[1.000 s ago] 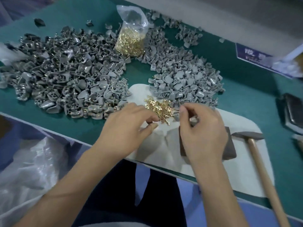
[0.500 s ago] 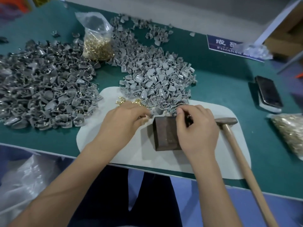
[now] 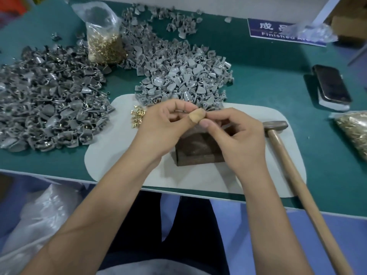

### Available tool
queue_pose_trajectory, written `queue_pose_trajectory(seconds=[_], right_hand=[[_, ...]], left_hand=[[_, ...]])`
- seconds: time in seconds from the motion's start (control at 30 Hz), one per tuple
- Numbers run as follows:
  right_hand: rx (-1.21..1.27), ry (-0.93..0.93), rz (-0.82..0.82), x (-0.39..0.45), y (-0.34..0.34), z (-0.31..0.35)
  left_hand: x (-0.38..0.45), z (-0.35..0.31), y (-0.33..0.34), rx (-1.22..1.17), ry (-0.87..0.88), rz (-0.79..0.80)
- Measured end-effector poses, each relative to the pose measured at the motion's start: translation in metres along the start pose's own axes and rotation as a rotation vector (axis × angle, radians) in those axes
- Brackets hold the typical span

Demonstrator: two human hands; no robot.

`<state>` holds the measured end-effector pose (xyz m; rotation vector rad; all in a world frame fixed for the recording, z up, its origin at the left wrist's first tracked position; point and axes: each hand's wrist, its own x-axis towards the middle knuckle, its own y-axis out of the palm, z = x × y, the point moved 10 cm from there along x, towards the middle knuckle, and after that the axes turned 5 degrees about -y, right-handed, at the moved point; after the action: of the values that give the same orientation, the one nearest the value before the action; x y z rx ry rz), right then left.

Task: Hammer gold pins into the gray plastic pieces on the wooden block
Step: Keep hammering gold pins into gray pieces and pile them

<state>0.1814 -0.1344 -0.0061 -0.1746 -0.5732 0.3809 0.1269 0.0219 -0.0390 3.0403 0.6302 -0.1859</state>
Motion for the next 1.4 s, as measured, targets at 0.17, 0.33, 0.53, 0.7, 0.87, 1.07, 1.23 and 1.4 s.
queue_pose_trajectory(seconds=[0.17, 0.33, 0.53, 0.7, 0.87, 1.07, 1.23, 1.4], right_hand=[[-0.096, 0.035, -0.01, -0.001, -0.003, -0.008], [-0.25, 0.09, -0.005, -0.001, 0.0, -0.011], [-0.536, 0.132, 0.07, -0.005, 0.01, -0.006], [-0.581, 0.133, 0.026, -0.021, 0.007, 0.001], [-0.314, 0.16, -0.13, -0.029, -0.008, 0.001], [-0.097, 0.294, -0.16, -0.03, -0.015, -0.018], [-0.039, 0.216, -0.202, -0.037, -0.022, 0.005], [-0.114, 0.079, -0.209, -0.05, -0.037, 0.025]], left_hand=[[-0.001, -0.016, -0.031, 0.275, 0.124, -0.104], [0.005, -0.015, -0.045, 0.886, 0.191, -0.148], [0.012, -0.012, -0.033, 1.173, 0.273, -0.17], [0.02, -0.013, -0.023, 1.235, 0.273, -0.153], [0.014, -0.022, -0.025, 1.175, 0.288, -0.174], [-0.019, -0.037, -0.011, 0.853, 0.326, -0.064], [-0.047, -0.037, 0.01, 0.969, 0.352, -0.035], [-0.061, -0.039, 0.019, 1.051, 0.431, -0.09]])
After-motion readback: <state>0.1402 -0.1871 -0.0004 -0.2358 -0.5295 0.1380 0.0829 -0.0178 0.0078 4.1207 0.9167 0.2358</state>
